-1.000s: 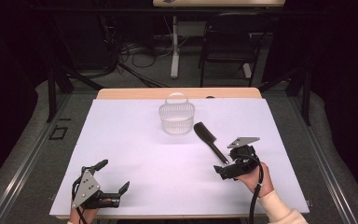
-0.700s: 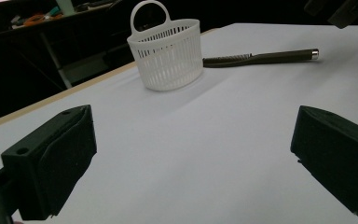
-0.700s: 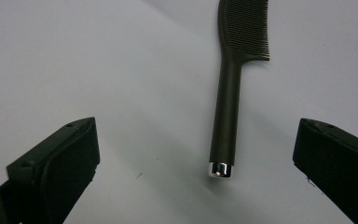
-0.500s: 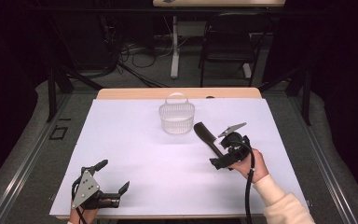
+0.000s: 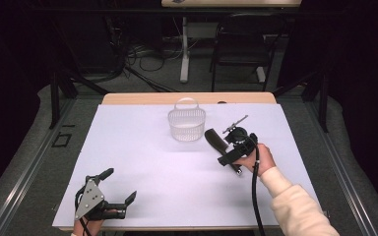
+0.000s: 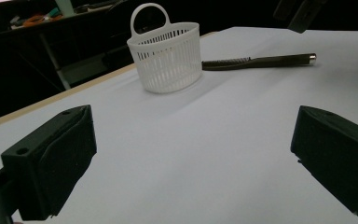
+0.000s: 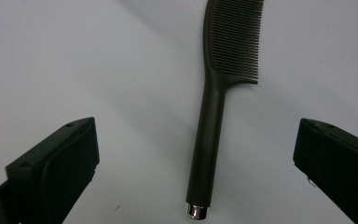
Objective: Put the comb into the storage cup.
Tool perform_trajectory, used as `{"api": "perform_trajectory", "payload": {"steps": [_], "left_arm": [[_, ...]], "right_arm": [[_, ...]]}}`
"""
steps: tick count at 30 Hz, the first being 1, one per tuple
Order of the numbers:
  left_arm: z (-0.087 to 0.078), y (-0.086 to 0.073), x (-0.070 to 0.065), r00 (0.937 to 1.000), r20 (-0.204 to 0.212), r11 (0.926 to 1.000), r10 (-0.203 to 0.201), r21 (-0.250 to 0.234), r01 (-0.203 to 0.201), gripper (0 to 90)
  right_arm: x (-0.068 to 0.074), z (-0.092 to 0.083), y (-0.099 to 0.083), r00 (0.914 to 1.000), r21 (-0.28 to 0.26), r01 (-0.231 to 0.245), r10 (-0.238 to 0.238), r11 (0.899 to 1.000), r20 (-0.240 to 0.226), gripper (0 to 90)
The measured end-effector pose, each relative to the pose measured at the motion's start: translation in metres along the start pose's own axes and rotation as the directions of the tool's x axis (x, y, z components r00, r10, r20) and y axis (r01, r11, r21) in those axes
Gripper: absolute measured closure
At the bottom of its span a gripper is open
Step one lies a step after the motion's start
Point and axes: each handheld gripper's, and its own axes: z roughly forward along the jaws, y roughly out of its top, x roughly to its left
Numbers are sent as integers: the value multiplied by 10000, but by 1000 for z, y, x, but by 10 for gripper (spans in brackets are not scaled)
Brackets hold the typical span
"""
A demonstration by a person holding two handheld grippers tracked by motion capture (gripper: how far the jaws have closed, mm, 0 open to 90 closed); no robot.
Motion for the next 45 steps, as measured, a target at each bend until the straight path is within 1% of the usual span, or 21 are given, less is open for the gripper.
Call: {"api": "perform_trajectory", "payload": {"steps": [2, 6, 9, 11, 17, 18, 21, 22, 23, 24, 27, 29, 30, 32, 34, 35, 39, 40, 41, 42, 45], "left_arm": [[0, 0, 0, 10000, -12, 10000, -11, 12, 11, 2], [0, 0, 0, 10000, 21, 10000, -32, -16, 32, 2], [-1, 0, 0, 10000, 51, 10000, -42, 5, 42, 2], [-1, 0, 1, 10000, 61, 10000, -31, -5, 31, 2], [-2, 1, 0, 10000, 52, 10000, -38, -90, 38, 2], [-2, 1, 0, 10000, 52, 10000, -38, -90, 38, 2], [-2, 1, 0, 10000, 73, 9999, -54, -111, 54, 2], [-2, 1, 0, 9999, 88, 9999, -69, -140, 70, 2], [-2, 1, 0, 9999, 88, 9999, -69, -140, 70, 2], [-3, 1, 0, 9999, 93, 9999, -83, -149, 84, 2], [-3, 2, 0, 9999, 94, 9999, -63, -151, 65, 2], [-3, 2, -1, 9999, 108, 9999, -36, -157, 38, 2], [-3, 2, -1, 9999, 117, 9999, -16, -162, 18, 2], [-3, 2, -1, 9999, 117, 9998, -38, -183, 40, 2], [-3, 2, -1, 9999, 135, 9998, -45, -168, 47, 2], [-3, 2, -1, 9999, 141, 9999, -43, -166, 45, 2], [-2, 2, -1, 9998, 176, 9999, -13, -157, 16, 2], [-2, 2, -2, 9998, 174, 9998, -49, -186, 53, 2], [-2, 2, -1, 9998, 183, 9999, -22, -152, 25, 2], [-2, 2, -1, 9998, 190, 9999, -43, -153, 46, 2], [-2, 2, -1, 9998, 184, 9998, -46, -166, 49, 2]], "right_arm": [[0, 2, 5, 10000, 210, 19, -20, 9998, 55, 0], [-1, 6, 11, 9999, 231, -84, 82, 9997, 97, 0], [-2, 10, 19, 9998, 764, -97, 86, 9970, 152, 0], [-3, 13, 20, 9998, 576, -129, 122, 9983, 131, 0], [-1, 24, 29, 9987, 1378, -383, 333, 9897, 379, 14], [-1, 24, 29, 9987, 1378, -383, 333, 9897, 379, 14], [0, 28, 32, 9975, 1461, -543, 470, 9878, 530, 88], [-1, 29, 32, 9983, 1500, -335, 261, 9881, 515, 116], [-1, 29, 32, 9983, 1500, -335, 261, 9881, 515, 116], [-1, 31, 33, 9969, 1430, -437, 338, 9888, 710, 189], [-1, 32, 34, 9970, 1457, -445, 346, 9883, 698, 231], [-1, 35, 34, 9961, 1525, -571, 459, 9867, 760, 314], [-2, 38, 35, 9967, 1601, -431, 313, 9862, 754, 368], [-1, 40, 35, 9964, 1635, -487, 365, 9853, 767, 401], [-2, 44, 36, 9959, 1904, -404, 241, 9809, 874, 472], [-3, 47, 35, 9959, 1760, -432, 283, 9834, 865, 500], [-4, 51, 35, 9952, 1837, -475, 307, 9818, 929, 556], [-4, 54, 34, 9950, 1928, -523, 347, 9799, 939, 602], [-2, 55, 33, 9925, 2093, -914, 719, 9736, 987, 607], [-4, 57, 33, 9947, 2038, -616, 433, 9771, 935, 613], [-5, 60, 31, 9950, 2041, -663, 495, 9767, 864, 630]]}}
